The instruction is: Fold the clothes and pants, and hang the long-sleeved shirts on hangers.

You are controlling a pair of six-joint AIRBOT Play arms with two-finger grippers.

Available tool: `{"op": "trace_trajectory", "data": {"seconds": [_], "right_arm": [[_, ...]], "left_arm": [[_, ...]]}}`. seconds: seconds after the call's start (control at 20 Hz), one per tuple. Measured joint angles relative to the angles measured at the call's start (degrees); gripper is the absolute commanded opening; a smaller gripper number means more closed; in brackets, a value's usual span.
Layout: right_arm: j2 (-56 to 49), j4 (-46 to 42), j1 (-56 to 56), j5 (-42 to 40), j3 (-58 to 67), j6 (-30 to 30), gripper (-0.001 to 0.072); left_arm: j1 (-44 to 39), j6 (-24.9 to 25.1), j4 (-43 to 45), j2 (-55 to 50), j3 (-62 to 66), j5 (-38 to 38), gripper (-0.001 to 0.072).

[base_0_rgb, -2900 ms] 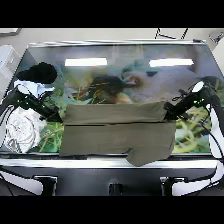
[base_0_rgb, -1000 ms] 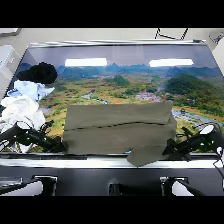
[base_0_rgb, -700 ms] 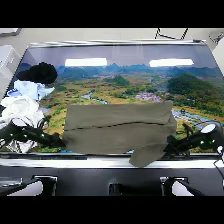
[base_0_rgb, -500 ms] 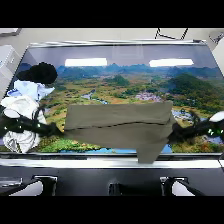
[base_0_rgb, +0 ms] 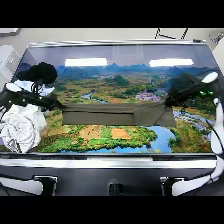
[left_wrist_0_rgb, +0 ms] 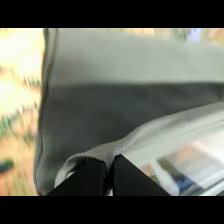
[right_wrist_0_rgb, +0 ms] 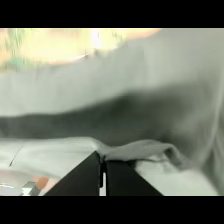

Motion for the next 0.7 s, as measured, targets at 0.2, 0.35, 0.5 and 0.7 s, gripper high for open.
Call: {"op": "trace_trajectory", "data": {"seconds": [0.2,0.35,0.5,0.7], "right_arm": [[-8.0,3.4,1.0,-2.1,4.9,2.4,0.0092],[-10.4,8.1,0.8,-2.6,6.5,2.9,0.0593],[-10.8,10.1,-2.9,1.7,9.1,-0.8,0.0702],[-10.9,6.6,-11.3,9.8,9.2,-3.5,0.0706]], "left_arm": [[-0.6,-2.6,-0.3,-7.9,4.7,-0.2,0.0199],[-0.4,-3.4,-0.8,-11.0,6.1,-2.4,0.0595],[2.4,-3.4,-0.9,-11.7,8.7,-7.8,0.0595],[7.3,-3.9,-1.0,-7.2,11.0,-13.3,0.0594]]}}
